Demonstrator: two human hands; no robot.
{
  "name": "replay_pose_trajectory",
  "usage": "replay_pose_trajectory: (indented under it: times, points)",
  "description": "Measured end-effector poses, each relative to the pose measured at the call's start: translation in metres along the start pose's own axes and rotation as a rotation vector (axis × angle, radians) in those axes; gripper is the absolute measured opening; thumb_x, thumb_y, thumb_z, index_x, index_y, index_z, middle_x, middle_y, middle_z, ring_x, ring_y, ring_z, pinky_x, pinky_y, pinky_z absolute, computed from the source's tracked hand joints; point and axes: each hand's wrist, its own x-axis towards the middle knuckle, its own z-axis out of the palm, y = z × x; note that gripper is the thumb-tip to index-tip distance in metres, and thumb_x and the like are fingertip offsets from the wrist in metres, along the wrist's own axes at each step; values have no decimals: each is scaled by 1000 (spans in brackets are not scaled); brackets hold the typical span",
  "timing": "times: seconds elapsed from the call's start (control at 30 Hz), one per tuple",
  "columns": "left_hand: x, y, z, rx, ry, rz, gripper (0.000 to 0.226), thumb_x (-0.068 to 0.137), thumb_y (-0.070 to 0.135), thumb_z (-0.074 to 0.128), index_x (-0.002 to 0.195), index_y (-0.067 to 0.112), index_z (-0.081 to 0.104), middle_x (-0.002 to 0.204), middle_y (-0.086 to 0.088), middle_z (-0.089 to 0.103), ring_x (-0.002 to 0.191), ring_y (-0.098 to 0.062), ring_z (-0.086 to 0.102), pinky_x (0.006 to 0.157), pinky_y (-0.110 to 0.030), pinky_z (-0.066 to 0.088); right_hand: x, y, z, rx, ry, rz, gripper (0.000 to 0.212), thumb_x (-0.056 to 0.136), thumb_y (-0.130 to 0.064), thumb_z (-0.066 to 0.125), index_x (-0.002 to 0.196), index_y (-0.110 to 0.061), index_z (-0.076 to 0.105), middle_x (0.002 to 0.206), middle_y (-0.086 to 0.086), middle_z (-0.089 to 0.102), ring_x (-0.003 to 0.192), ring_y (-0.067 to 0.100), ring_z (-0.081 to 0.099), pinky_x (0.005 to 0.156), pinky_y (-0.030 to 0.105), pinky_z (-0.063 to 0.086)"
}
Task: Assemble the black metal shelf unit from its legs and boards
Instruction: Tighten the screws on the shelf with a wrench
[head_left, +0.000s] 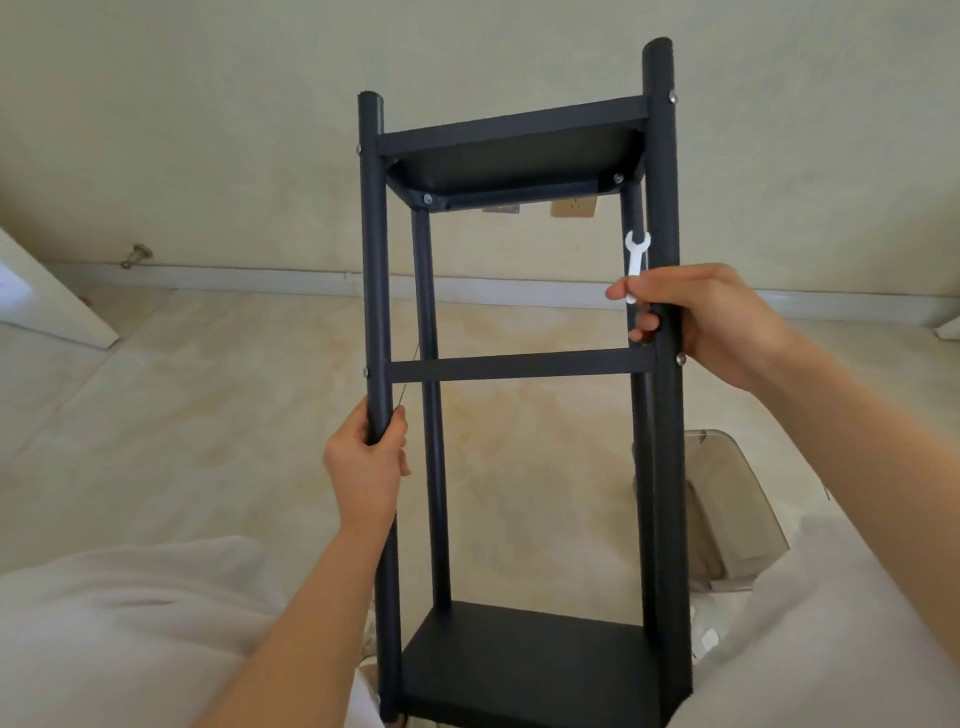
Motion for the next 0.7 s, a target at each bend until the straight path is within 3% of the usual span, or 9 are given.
replay_pose_trajectory:
  times: [0.13,0.2,0.3,0.43,0.53,0.7]
  points:
    - [7,-7,0,101,-5,5,12,98,19,63,86,18,62,65,-1,59,47,-13,56,54,-27,51,-4,-7,9,87,-43,-44,17,93,-17,64,93,-7,77,71,-6,57,62,13,49,69,27,51]
    - [11,-8,2,173,-1,-9,11,101,24,58,103,14,63,76,-2,63,58,-13,61,63,-29,54,-6,-8,17,89,-61,-66,17,93,-18,64,93,-9,78,70,-2,54,63,13,50,71,25,51]
    - [20,-6,4,175,-28,-71,30,105,21,50,133,11,53,96,3,61,83,-18,67,80,-33,53,-8,-11,30,80,-68,-97,16,93,-19,65,94,-12,79,73,5,53,65,13,51,75,26,51]
    - [26,-1,6,165,-68,-132,49,105,11,47,152,18,35,128,2,54,113,-19,59,94,-28,43,-10,-19,47,60,-60,-115,15,92,-20,65,92,-15,80,72,5,54,67,13,52,78,26,51]
    - [20,2,7,159,-50,-167,60,103,6,50,157,22,27,147,-3,49,123,-20,55,97,-27,43,-12,-24,61,40,-74,-139,15,92,-18,65,91,-17,80,67,0,59,68,13,54,80,25,52]
    - [-10,17,15,125,-46,-131,52,101,1,52,149,18,42,147,0,50,136,-17,48,109,-28,37,-10,-32,85,-25,-86,-175,19,93,-20,65,85,-25,81,72,-7,67,74,17,54,83,24,53]
